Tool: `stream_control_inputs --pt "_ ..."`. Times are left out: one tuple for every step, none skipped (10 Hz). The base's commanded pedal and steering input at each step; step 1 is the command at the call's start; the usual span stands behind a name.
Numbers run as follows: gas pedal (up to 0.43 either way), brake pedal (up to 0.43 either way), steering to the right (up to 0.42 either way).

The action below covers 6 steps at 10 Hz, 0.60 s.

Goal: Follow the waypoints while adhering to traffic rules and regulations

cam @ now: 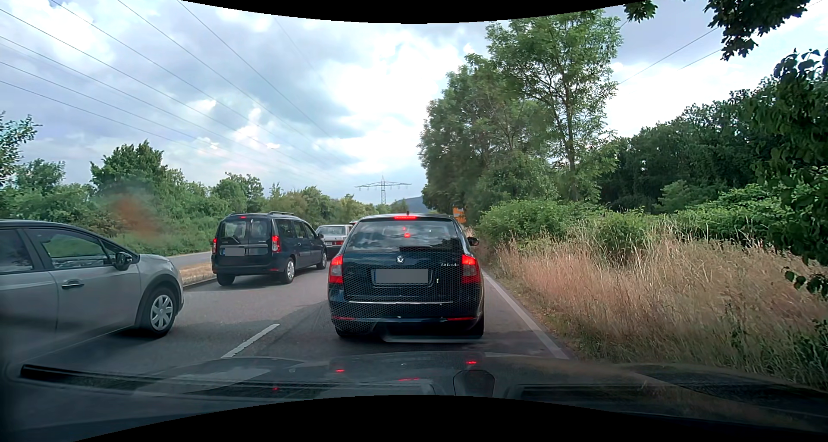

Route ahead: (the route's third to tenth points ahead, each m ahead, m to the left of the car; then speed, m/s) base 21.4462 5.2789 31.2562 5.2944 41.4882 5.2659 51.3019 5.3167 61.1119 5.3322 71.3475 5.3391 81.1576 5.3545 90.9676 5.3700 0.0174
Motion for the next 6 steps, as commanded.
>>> stream_control_inputs --pt "0.0 0.22 0.001" --pt "0.0 0.22 0.001" --pt "0.0 0.22 0.001" --pt "0.0 0.22 0.001" --pt "0.0 0.22 0.001" --pt "0.0 0.22 0.001"
